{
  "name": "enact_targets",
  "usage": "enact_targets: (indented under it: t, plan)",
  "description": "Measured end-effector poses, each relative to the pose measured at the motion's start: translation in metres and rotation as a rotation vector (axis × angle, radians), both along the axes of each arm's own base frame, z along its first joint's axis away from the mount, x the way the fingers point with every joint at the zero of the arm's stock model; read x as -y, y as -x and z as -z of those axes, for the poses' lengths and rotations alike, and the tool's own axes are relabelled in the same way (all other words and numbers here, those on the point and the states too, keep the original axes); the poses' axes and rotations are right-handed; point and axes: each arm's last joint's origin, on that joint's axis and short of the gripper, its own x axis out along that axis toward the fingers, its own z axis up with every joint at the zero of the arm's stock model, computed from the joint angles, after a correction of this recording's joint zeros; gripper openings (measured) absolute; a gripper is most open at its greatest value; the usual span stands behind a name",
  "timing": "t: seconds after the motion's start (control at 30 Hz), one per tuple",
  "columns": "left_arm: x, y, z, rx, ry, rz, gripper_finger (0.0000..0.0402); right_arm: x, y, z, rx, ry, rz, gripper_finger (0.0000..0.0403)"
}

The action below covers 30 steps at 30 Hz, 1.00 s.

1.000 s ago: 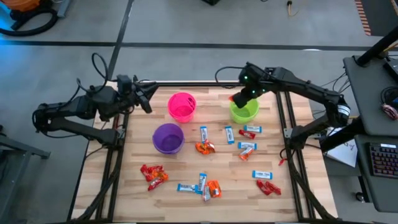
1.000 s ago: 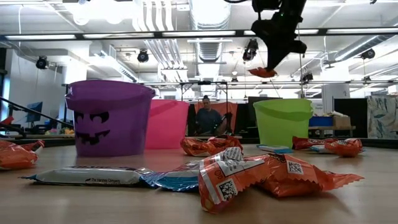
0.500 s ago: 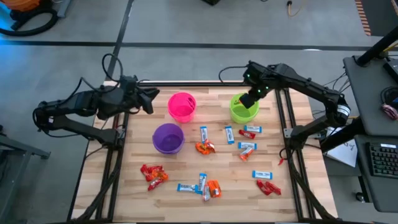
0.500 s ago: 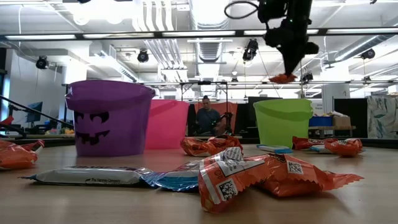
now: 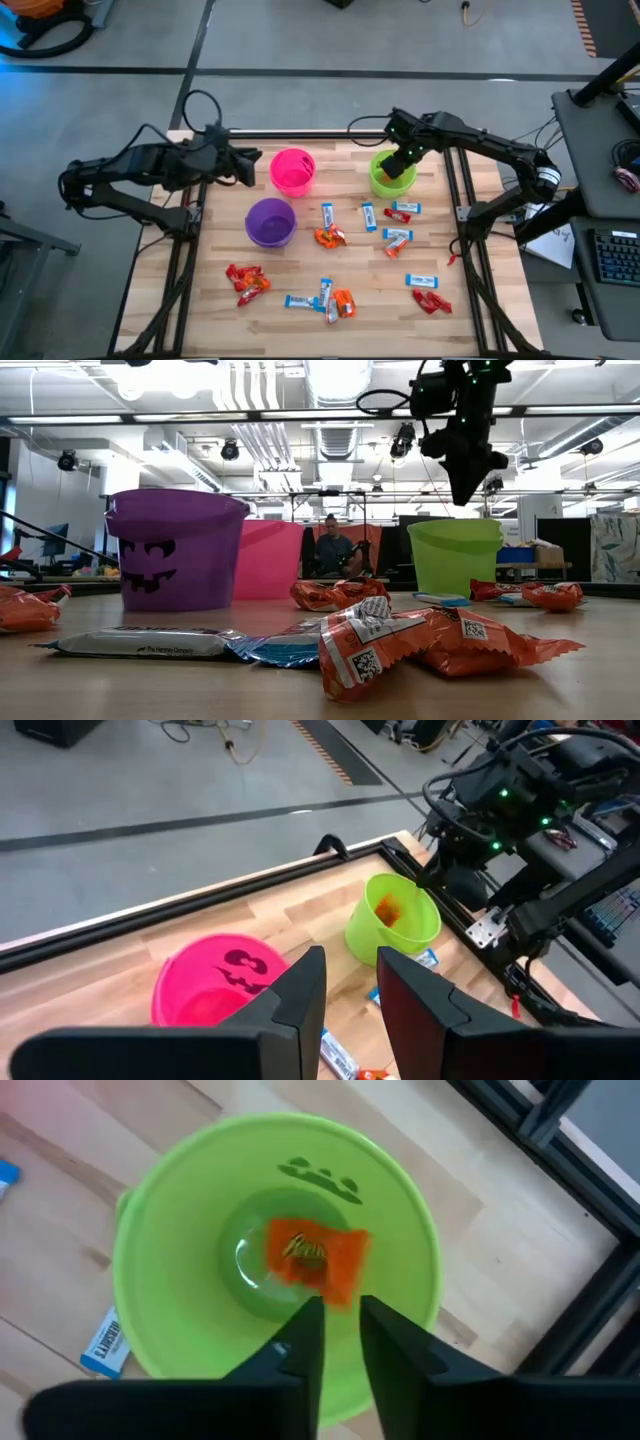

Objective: Sort candy
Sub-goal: Put the red chocolate into the purple bucket

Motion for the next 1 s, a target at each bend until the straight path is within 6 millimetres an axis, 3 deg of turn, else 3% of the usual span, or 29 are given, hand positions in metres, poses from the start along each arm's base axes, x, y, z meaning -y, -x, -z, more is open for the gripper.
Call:
enact_targets:
  t: [0.27, 0.47, 0.63, 0.77, 0.87, 1.0]
  plan:
    - [0.002, -0.005, 0.000, -0.033, 0.064, 0.064, 0.0077, -0.001, 0.001, -0.005, 0.024, 0.011, -0.004, 0.0147]
    - [0.017, -0.009, 0.012, -0.050, 0.385, 0.318, 0.0077, -0.004, 0.000, -0.026, 0.159, -0.030, -0.058, 0.0171]
    - [0.049, -0.016, 0.029, -0.178, 0.678, 0.431, 0.0077, -0.006, -0.003, -0.032, 0.238, -0.077, -0.083, 0.0189]
    - [0.087, -0.014, 0.043, -0.341, 0.871, 0.442, 0.0077, -0.008, -0.003, -0.033, 0.281, -0.148, -0.105, 0.0207]
    - [0.116, -0.007, 0.051, -0.436, 0.993, 0.378, 0.0077, -0.011, -0.003, -0.034, 0.305, -0.181, -0.123, 0.0217]
    - [0.142, 0.004, 0.065, -0.445, 1.009, 0.194, 0.0077, -0.017, -0.003, -0.037, 0.311, -0.184, -0.138, 0.0222]
